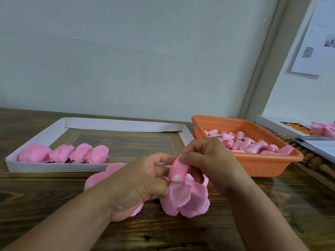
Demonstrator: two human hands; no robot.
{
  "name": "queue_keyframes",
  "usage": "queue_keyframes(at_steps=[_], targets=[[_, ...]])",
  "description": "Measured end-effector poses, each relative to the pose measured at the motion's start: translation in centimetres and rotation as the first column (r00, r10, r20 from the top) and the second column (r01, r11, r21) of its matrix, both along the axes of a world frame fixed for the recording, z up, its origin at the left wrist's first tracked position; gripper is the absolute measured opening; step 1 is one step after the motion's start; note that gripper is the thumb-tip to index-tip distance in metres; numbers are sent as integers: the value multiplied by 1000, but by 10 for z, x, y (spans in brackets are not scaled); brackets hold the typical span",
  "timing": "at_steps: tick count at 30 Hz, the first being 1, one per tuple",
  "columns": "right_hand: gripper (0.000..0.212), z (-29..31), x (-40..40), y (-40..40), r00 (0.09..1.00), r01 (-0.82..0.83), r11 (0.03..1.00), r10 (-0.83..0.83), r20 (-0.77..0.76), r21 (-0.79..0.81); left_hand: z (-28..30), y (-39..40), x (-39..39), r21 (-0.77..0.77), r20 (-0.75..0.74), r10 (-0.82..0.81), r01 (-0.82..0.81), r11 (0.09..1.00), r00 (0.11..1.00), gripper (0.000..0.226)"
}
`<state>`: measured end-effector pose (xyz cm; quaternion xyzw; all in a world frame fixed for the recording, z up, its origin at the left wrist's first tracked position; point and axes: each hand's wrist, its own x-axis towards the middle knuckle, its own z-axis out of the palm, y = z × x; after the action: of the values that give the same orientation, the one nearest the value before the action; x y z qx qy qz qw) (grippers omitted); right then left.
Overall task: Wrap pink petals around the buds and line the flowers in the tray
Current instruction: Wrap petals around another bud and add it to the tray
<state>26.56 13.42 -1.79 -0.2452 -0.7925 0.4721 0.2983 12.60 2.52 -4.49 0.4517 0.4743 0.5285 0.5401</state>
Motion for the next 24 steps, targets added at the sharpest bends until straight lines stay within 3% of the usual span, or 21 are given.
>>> queue_keyframes(at_steps=[3, 8, 13, 16, 19, 24], targets=[[21, 0, 1, 1, 1000, 13, 1000, -13, -10, -3, 0, 1, 1, 23, -19, -6, 6, 1000, 1000, 57], [22, 0, 1, 1, 1000, 15, 1000, -15, 20, 21, 0, 2, -2, -74, 233, 28, -11, 997, 972, 40], [15, -3, -2, -3, 993, -30, 993, 16, 120, 115, 4, 2, -6, -144, 354, 58, -7, 990, 933, 46], [14, -4, -5, -6, 991, -43, 995, 31, 132, 91, 6, 2, -7, -127, 290, 80, -45, 991, 954, 41], [14, -4, -6, -8, 990, -44, 995, 31, 137, 93, 8, -2, 2, -66, 108, 178, -172, 983, 978, 33], [19, -2, -8, -13, 991, -71, 994, 61, 121, 85, 6, -1, 5, 34, -174, 320, -319, 947, 931, 17]])
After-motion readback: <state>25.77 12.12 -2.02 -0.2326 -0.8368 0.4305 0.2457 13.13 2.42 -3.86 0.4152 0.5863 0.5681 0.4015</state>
